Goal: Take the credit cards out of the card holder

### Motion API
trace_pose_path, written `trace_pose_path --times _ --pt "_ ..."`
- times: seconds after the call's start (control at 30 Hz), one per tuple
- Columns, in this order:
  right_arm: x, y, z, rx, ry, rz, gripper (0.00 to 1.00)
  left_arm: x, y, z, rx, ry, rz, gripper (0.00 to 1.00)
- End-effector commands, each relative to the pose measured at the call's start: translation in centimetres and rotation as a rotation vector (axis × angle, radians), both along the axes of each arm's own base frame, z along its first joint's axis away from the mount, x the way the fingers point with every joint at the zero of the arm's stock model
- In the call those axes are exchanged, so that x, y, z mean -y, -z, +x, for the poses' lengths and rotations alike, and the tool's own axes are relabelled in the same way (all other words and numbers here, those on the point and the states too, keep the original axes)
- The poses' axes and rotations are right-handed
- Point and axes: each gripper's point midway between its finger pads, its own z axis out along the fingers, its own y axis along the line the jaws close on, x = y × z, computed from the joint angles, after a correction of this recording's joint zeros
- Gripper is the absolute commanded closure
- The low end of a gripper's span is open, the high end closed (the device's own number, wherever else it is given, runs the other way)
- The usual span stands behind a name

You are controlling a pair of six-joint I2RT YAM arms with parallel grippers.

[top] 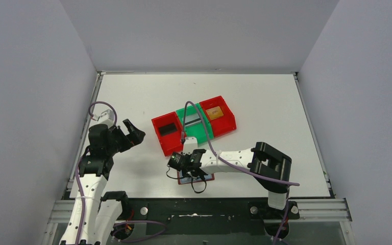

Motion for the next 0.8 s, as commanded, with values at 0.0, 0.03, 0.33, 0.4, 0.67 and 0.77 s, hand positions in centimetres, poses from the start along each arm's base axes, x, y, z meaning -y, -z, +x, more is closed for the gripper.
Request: trace_pose_path --times 0.0,0.03,0.33,0.4,0.67,0.77 --pt "1.4 0.5 0.0 0.013 -0.011 -0.059 0.94 -0.1 -1.4 1.0 0.072 0.011 0.008 0.02" --pt "1.2 0.3 0.0 0.015 -0.014 -0.047 0.97 -0.1 -1.4 1.0 0.072 0.011 0.008 0.02" --pt "-0.9 -2.6 0.9 0.022 -0.024 0.170 1.00 0.0 -1.2 1.0 0.064 0.016 0.004 0.03" --pt "-1.1 -3.3 1.2 0.017 -0.013 0.251 1.00 0.1 -1.3 1.0 0.066 0.022 0.002 0.03" --pt "-0.9 -4.7 1.8 -0.024 0.017 0.551 1.00 2.2 -2.4 0.5 0.092 0.131 -0.062 0.03" --pt "-0.3 -4.5 1.8 -0.038 0.029 0.613 1.00 5.1 -3.6 -0.3 0.112 0.257 -0.202 0.04"
